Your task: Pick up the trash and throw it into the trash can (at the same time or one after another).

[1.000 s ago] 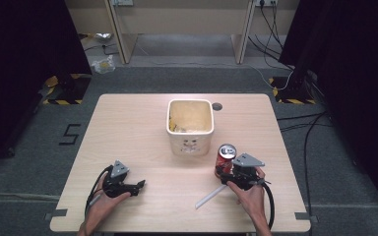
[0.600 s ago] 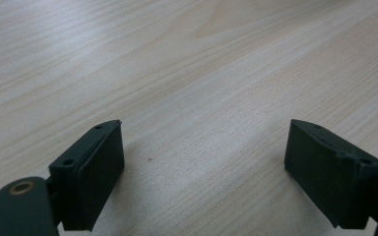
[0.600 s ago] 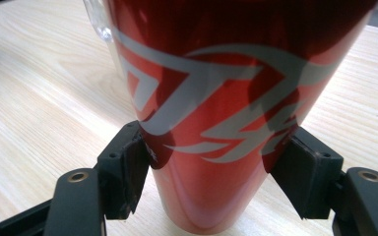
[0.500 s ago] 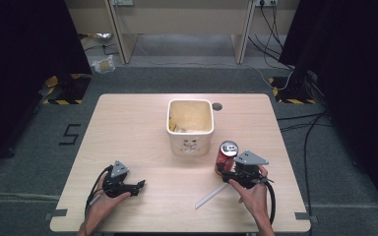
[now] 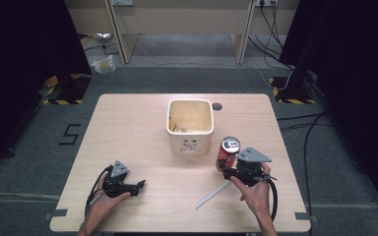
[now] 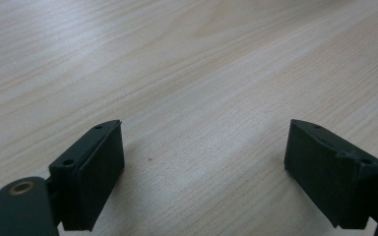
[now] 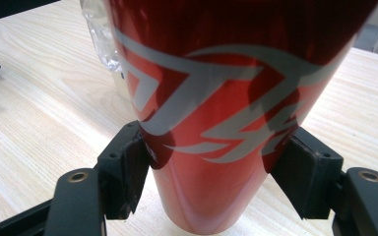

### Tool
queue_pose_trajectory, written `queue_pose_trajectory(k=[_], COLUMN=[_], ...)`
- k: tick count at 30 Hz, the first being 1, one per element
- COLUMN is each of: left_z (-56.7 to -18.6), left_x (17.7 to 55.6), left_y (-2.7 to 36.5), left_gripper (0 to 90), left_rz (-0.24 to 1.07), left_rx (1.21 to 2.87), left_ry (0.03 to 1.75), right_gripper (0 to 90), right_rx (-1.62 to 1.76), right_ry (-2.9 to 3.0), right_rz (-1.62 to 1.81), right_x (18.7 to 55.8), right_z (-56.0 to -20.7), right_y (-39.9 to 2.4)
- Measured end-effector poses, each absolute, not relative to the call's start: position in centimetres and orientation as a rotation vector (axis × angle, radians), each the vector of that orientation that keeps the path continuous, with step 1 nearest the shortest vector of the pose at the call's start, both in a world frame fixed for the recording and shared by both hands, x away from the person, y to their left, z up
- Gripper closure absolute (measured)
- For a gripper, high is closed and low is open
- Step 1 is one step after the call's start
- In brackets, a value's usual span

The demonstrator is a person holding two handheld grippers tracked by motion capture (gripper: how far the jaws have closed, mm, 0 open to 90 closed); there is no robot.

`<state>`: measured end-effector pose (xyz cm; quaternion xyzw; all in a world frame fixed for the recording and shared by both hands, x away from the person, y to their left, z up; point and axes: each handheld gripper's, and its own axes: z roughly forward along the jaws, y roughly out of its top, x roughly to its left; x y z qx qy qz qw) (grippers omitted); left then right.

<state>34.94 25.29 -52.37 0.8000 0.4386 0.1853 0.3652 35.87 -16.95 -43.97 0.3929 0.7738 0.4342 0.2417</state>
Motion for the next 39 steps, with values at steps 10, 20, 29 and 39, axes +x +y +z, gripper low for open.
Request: queue_pose_trajectory(k=[10,20,29,39], left_z=[-52.4,-52.4,-52.4,-52.4], left_x=[34.9,34.9,34.9,34.9], left_y=[25.3,25.3,25.3,25.4], left_gripper=[14.4,14.5,14.5,14.5], left_rz=[0.476,0.475,0.474,0.476], left_rx=[2.061,2.061,2.061,2.065], left_ry=[1.124,1.124,1.124,1.122], right_gripper=[34.0,34.0,34.0,34.0], right_rx=[1.067,1.049,1.041,1.013], right_ry=[2.108,2.107,2.103,2.112], right_rz=[1.188,1.193,1.204,1.209], right_x=[36.2,36.8,36.9,37.3], right_z=[-42.3,-40.6,-39.4,-37.4], right_y=[-17.0,-17.0,-17.0,-16.6])
